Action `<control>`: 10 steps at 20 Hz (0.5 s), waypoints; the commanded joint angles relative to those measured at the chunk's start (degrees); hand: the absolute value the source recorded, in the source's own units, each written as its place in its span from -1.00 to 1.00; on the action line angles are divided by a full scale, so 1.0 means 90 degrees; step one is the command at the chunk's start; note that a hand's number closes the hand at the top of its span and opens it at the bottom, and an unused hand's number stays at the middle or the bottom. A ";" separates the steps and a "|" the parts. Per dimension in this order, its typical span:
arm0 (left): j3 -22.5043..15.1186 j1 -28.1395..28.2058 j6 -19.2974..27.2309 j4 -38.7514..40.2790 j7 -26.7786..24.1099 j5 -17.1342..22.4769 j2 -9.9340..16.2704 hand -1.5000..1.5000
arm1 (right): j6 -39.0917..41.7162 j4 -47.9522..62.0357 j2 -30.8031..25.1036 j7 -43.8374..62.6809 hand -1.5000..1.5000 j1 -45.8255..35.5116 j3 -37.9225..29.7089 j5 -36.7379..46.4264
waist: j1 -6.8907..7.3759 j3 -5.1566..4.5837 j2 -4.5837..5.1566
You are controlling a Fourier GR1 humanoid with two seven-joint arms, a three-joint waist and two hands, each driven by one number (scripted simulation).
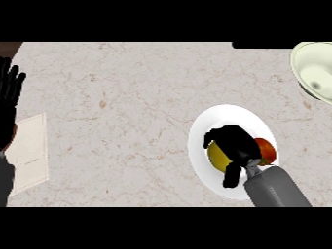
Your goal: Pick the lemon from the plate and place it in the bowl
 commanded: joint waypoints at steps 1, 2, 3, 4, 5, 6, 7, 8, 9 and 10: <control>0.0189 0.0188 -0.0244 0.0001 -0.0020 0.0173 0.0106 0.00 | -0.0032 -0.0336 -0.0068 -0.0243 1.00 0.0046 -0.0125 0.0120 | -0.0010 0.0026 0.0027; 0.0078 -0.0323 -0.0035 0.0460 -0.0014 -0.0006 0.0029 0.00 | -0.0385 0.0484 0.0235 -0.0304 1.00 -0.0232 -0.0167 0.0298 | -0.0011 0.0027 0.0037; 0.0220 -0.0110 -0.0228 0.0222 -0.0092 0.0138 0.0145 0.00 | -0.0014 -0.0582 0.0040 -0.0104 1.00 0.0264 -0.0049 0.0282 | -0.0026 0.0026 0.0027; 0.0062 -0.0322 -0.0064 0.0404 0.0015 0.0004 0.0018 0.00 | -0.0409 0.0117 0.0064 -0.0504 1.00 0.0023 -0.0190 0.0353 | -0.0018 0.0027 0.0033; 0.0177 -0.0587 0.0027 0.0718 -0.0134 -0.0061 0.0103 0.00 | -0.0391 0.0110 0.0013 -0.0640 1.00 -0.0012 -0.0235 0.0315 | -0.0027 0.0027 0.0036; 0.0415 -0.0226 -0.0325 0.0256 0.0104 0.0291 0.0349 0.00 | -0.0521 -0.0039 -0.0050 -0.0691 1.00 0.0223 -0.0142 0.0427 | -0.0010 0.0027 0.0029; 0.0225 0.0075 -0.0306 0.0140 -0.0047 0.0181 0.0120 0.00 | -0.0686 -0.0073 0.0273 -0.0424 1.00 0.0375 0.0065 0.0604 | -0.0006 0.0027 0.0028; -0.0072 -0.0091 0.0040 -0.0052 0.0117 -0.0117 -0.0085 0.00 | -0.0396 -0.0061 -0.0128 -0.0773 1.00 -0.0239 -0.0571 0.0207 | -0.0004 0.0028 0.0029; 0.0242 0.0015 -0.0260 0.0140 -0.0094 0.0163 0.0163 0.00 | -0.0637 0.0032 -0.1363 -0.1435 1.00 0.0383 -0.1281 -0.0119 | -0.0081 0.0031 0.0032; 0.0402 0.0115 -0.0192 0.0167 -0.0076 0.0171 0.0247 0.00 | -0.0579 0.0083 -0.1932 -0.1515 1.00 0.0573 -0.1840 -0.0331 | -0.0234 0.0036 0.0021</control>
